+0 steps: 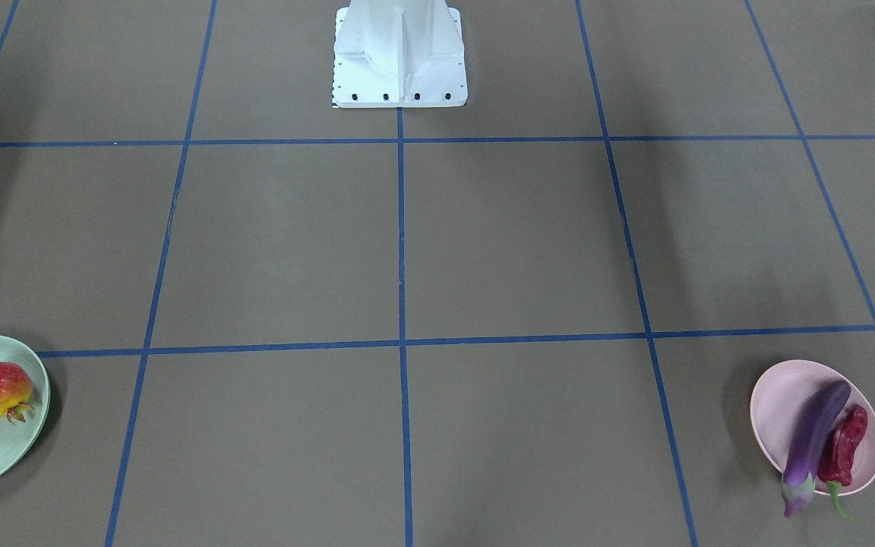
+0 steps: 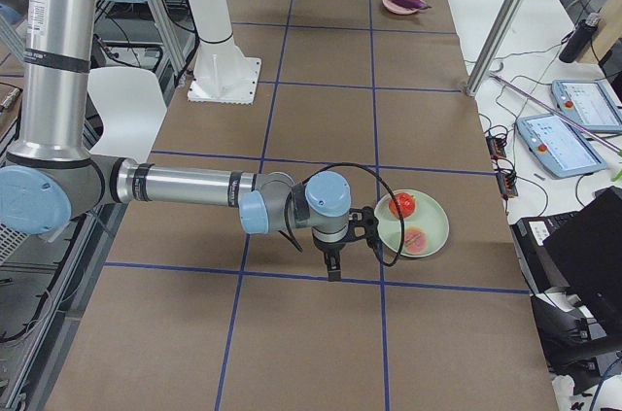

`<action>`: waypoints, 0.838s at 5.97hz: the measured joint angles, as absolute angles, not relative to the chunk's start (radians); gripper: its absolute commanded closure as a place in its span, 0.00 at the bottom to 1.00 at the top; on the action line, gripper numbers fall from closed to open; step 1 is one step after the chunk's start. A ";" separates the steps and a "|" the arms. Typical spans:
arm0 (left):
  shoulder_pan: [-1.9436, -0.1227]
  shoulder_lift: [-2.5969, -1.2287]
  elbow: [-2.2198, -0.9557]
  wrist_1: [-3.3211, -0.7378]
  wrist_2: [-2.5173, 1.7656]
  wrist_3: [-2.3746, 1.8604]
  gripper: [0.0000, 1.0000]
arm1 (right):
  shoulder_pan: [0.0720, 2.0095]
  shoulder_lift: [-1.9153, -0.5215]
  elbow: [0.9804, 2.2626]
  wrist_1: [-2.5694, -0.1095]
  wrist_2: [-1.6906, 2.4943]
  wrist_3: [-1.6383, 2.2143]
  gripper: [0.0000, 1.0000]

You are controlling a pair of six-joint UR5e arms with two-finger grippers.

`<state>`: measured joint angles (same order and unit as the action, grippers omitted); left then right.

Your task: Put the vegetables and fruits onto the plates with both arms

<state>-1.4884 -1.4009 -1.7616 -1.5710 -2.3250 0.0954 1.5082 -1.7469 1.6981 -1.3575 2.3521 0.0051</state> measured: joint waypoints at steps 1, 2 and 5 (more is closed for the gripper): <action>-1.488 -1.395 -1.765 -1.571 -2.324 0.092 0.00 | 1.512 -1.754 1.705 -1.358 2.351 -0.004 0.00; -1.496 -1.392 -1.761 -1.575 -2.321 0.087 0.00 | 1.515 -1.758 1.706 -1.358 2.350 -0.010 0.00; -1.518 -1.392 -1.763 -1.587 -2.314 0.081 0.00 | 1.516 -1.765 1.697 -1.358 2.352 -0.014 0.00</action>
